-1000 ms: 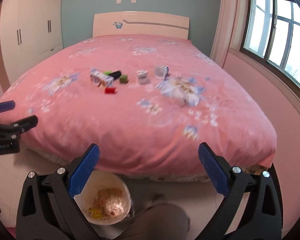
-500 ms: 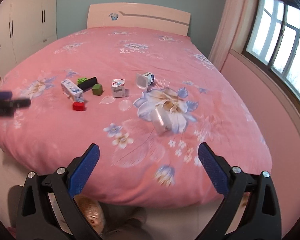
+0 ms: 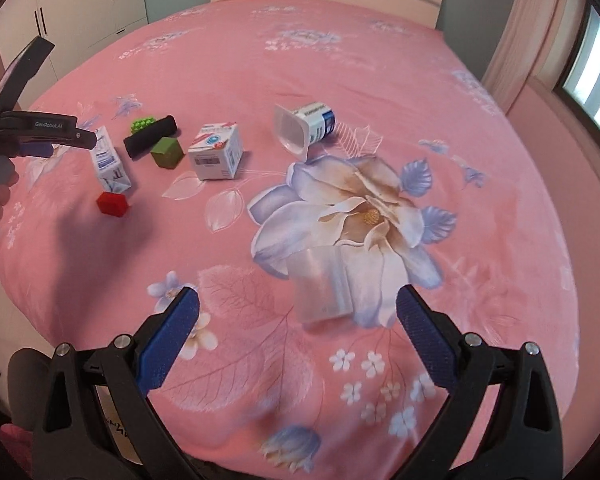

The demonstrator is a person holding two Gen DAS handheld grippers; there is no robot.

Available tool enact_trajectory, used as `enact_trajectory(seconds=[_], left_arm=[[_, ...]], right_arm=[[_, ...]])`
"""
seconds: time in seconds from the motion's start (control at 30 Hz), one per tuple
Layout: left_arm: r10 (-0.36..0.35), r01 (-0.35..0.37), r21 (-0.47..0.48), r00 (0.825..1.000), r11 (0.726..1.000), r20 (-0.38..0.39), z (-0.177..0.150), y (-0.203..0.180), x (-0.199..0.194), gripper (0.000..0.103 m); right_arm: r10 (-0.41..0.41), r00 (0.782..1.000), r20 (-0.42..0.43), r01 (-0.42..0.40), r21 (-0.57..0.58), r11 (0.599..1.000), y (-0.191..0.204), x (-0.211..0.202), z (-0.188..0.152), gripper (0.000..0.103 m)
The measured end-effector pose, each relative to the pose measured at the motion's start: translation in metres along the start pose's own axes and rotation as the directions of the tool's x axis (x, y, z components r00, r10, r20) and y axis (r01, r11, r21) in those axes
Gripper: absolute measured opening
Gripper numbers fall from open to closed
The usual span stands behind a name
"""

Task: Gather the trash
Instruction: 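Reach the left tool to the white milk carton while the right tool reaches the clear cup, then close the left tool on the milk carton while the right tool grasps the clear cup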

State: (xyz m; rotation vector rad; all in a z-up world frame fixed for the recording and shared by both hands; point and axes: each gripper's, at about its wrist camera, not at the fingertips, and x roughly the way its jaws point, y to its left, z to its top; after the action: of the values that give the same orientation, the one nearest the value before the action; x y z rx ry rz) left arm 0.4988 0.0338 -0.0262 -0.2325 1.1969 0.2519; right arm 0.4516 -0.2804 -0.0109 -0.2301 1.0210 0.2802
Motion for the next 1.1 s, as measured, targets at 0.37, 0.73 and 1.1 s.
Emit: enact_trajectory(seconds=[0.37,0.73,1.1], left_arm=[[-0.021,0.004,-0.124,0.990,0.992,-0.137,0.017,-0.009,0.073,0.078],[-0.021,0.023,0.021,0.994,1.000,-0.109,0.011,-0.010,0.072,0.050],[-0.012,0.021,0.171,0.999,0.985,-0.053,-0.007,0.013,0.023,0.042]], right_arm=[[0.082,0.991,-0.107,-0.084,-0.012,0.996,-0.013,0.083,0.017,0.089],[0.136,0.978,-0.158,-0.138,0.000,0.990,-0.005,0.099,0.011,0.049],[0.098,0.987,-0.125,-0.100,-0.010,0.995,0.018,0.049,0.005,0.048]])
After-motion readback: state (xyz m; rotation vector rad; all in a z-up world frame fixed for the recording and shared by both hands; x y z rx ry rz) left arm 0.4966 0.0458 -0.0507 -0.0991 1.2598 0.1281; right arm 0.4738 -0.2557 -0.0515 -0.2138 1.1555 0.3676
